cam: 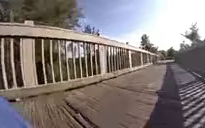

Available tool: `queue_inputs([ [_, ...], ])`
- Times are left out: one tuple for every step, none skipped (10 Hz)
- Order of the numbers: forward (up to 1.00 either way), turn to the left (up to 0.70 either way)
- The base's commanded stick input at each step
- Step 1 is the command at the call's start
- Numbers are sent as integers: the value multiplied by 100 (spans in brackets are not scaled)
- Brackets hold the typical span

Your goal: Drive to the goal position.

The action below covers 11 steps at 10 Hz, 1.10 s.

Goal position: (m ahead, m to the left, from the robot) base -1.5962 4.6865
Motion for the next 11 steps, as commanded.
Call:
queue_inputs([
  [0, 45],
  [0, 45],
  [0, 45],
  [0, 45],
  [0, 45],
  [0, 45],
  [0, 45],
  [0, 45],
  [0, 45],
  [0, 45],
  [0, 45],
])
